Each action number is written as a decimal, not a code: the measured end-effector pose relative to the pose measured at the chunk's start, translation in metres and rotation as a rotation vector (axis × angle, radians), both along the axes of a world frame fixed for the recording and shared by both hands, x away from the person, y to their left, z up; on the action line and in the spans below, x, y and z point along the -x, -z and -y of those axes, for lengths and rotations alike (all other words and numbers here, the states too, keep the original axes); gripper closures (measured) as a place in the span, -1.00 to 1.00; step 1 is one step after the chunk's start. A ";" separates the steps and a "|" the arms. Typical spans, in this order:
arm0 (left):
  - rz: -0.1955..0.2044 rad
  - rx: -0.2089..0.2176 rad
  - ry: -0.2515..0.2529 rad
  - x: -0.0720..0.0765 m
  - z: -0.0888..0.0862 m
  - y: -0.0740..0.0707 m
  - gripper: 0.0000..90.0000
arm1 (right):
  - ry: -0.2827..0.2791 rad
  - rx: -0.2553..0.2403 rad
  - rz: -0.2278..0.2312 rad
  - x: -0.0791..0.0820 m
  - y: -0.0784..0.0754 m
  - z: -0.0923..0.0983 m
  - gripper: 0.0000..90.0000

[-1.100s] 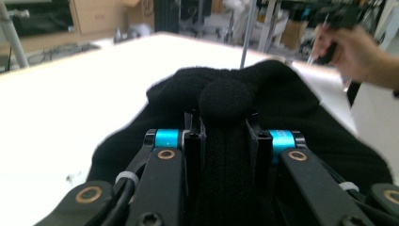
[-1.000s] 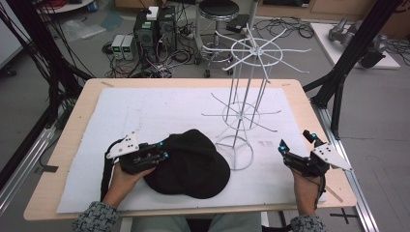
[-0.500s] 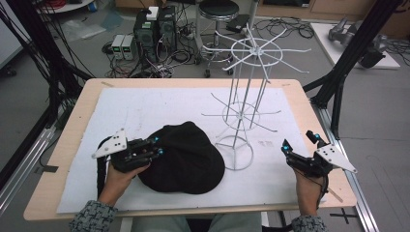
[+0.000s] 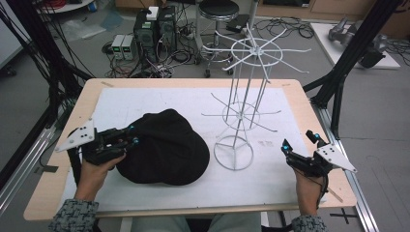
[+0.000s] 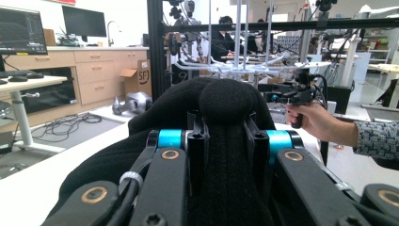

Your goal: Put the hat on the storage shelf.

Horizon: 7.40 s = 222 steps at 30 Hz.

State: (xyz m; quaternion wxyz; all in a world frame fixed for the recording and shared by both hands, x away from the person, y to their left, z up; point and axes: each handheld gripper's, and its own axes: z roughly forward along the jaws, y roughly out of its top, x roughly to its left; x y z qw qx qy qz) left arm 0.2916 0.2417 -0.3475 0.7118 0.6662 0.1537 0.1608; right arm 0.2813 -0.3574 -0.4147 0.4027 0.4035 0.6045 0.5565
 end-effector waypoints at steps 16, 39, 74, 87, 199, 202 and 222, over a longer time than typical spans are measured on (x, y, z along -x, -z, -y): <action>0.052 0.043 0.041 -0.011 -0.043 -0.078 0.70 | -0.007 0.003 0.000 -0.001 0.000 -0.002 -0.79; 0.091 0.113 0.095 -0.024 -0.056 -0.177 0.70 | -0.013 -0.009 -0.009 -0.003 0.001 -0.003 -0.79; 0.166 0.218 0.300 -0.036 -0.004 -0.262 0.69 | -0.015 -0.018 -0.014 -0.007 0.002 -0.002 -0.79; 0.126 0.213 0.379 -0.059 0.044 -0.252 0.69 | -0.013 -0.021 -0.013 -0.006 0.002 0.000 -0.79; -0.046 -0.099 0.030 -0.059 0.057 -0.105 -0.13 | -0.048 -0.015 -0.031 -0.014 0.003 -0.010 -0.79; -0.049 -0.073 0.008 -0.054 0.048 -0.102 -0.27 | -0.052 -0.014 -0.026 -0.016 0.003 -0.012 -0.79; -0.014 -0.157 -0.345 -0.018 -0.025 -0.058 -0.45 | -0.055 -0.024 -0.023 -0.019 0.002 -0.016 -0.79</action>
